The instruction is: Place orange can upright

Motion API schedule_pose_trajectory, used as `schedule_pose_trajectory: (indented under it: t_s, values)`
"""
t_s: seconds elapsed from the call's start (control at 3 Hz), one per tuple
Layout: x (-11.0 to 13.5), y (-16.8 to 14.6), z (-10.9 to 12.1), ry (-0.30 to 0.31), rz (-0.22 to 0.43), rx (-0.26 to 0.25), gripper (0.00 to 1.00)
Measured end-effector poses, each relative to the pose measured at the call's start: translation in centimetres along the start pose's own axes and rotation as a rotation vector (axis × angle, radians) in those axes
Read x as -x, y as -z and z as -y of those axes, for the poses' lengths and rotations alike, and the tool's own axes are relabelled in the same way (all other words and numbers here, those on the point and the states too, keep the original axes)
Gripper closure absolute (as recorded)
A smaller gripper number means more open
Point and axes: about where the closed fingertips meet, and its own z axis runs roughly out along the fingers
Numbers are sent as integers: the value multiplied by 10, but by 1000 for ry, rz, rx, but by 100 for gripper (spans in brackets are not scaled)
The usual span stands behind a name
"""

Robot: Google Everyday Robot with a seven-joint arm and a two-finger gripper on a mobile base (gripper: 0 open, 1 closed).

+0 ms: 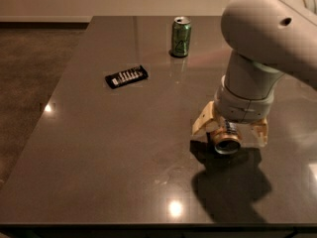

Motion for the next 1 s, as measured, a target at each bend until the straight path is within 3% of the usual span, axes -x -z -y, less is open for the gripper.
schedule_pose_trajectory:
  t_s: [0.67,1.0]
  values:
    - [-3,0,8,-14,6,-25,64]
    - [-4,13,12,-82,20,-81,88]
